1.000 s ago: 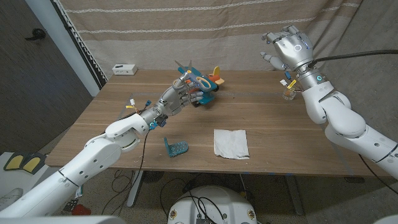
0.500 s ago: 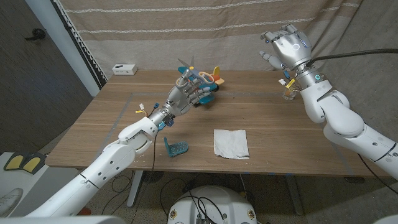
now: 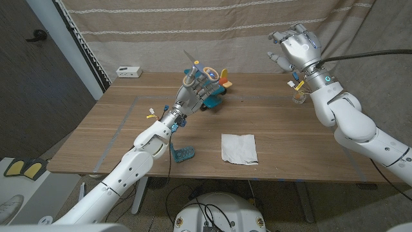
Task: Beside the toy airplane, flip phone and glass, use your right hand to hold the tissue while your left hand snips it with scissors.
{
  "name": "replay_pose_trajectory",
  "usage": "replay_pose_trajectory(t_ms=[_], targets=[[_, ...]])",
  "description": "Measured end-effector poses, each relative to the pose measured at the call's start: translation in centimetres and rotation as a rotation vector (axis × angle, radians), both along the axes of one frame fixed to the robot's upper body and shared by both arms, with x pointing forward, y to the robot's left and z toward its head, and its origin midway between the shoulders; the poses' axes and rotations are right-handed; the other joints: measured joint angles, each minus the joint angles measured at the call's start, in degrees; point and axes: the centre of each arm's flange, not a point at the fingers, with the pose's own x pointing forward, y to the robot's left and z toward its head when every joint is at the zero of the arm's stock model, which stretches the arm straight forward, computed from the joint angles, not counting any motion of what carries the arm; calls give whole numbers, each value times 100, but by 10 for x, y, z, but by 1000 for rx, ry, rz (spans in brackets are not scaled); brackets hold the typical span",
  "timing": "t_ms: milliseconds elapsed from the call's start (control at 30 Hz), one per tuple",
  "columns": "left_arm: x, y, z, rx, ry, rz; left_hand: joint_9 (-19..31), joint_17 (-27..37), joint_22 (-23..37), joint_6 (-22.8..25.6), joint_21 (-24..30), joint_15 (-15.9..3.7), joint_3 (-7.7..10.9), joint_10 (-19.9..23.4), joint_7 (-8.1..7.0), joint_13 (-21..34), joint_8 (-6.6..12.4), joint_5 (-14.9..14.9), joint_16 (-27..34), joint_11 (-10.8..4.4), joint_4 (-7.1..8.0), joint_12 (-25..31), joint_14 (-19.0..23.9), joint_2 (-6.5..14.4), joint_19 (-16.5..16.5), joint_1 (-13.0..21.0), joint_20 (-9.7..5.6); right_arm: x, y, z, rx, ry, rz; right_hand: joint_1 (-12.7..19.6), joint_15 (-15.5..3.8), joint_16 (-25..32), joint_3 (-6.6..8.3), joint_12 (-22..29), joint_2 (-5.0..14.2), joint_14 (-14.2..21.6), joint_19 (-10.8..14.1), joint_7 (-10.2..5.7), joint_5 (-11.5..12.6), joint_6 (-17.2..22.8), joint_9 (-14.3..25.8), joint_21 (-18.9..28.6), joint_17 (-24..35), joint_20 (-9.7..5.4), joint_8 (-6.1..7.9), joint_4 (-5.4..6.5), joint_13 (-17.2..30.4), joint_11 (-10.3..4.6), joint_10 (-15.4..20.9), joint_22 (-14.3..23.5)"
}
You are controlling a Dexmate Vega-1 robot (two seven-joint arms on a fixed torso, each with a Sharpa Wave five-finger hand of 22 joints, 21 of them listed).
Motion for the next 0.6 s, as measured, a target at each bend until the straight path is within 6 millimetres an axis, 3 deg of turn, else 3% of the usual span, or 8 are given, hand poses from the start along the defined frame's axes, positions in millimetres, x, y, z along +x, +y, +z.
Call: replay_pose_trajectory(t_ms=[167,367,600], targets=[[3,-6,2,-34,-16,-30,-18,-27,0,0,0,1,-1,-2,0,-35,0,0,-62,2,1,-70,-2,-2,0,2,0,-1,1,1,-6,1,-5,0,0,0,2,0,0,0,0,0,0,0,0,-22,0,0,-17,-2,0,0,0,0],[7,-12,6,-64,-42,-74,-44,-173,-63,-118,0,17,-1,-283,-11,-227,-118,53,-427,14,1,-432,-441,62,-127,213,1,-1,3,1,-11,2,-10,0,0,0,18,0,0,0,22,0,0,0,0,-23,0,21,-17,-17,1,0,0,0],[9,-19,9,-96,-69,-128,-44,-272,-142,-138,-26,41,0,-382,8,-330,-163,85,-598,11,1,-617,-597,38,-188,234,0,-2,5,2,-16,0,-11,0,0,0,18,0,-1,0,22,0,0,0,0,-23,-29,21,-17,-17,1,0,0,0]])
